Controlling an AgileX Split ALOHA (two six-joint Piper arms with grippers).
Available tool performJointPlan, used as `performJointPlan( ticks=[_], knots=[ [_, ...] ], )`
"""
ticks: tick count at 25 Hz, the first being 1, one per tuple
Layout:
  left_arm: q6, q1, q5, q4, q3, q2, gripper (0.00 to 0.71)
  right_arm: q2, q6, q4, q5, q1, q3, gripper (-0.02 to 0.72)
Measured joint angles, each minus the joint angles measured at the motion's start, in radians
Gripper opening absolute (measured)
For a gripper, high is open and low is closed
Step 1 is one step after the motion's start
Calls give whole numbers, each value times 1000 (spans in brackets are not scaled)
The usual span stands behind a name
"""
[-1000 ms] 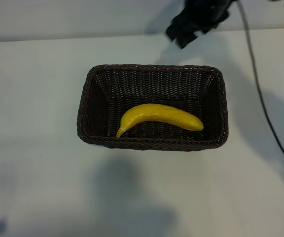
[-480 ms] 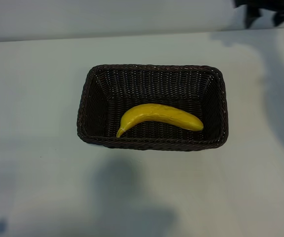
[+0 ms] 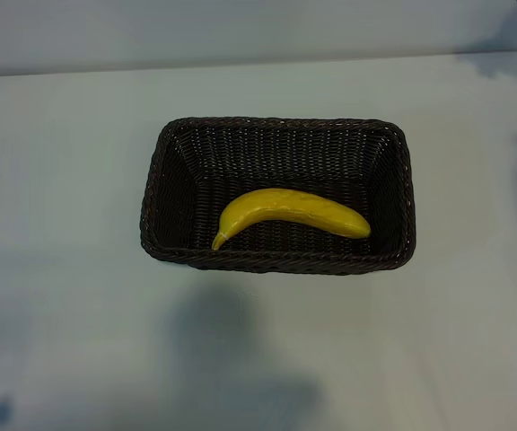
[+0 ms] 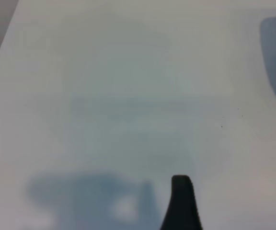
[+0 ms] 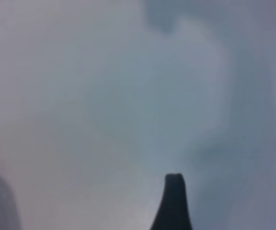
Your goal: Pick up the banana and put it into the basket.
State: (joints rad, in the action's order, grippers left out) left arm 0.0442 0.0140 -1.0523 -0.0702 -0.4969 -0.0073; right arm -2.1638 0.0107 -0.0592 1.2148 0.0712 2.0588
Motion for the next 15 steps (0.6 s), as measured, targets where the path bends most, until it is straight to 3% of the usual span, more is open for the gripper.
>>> performJointPlan(
  ticks=[5,15],
  knots=[
    [0,0,0,0,0,0,575,92,-38,4,-2,-1,-130,605],
    [-1,0,0,0,0,0,575,495,-85,15,-1,-1,-652,605]
  ],
)
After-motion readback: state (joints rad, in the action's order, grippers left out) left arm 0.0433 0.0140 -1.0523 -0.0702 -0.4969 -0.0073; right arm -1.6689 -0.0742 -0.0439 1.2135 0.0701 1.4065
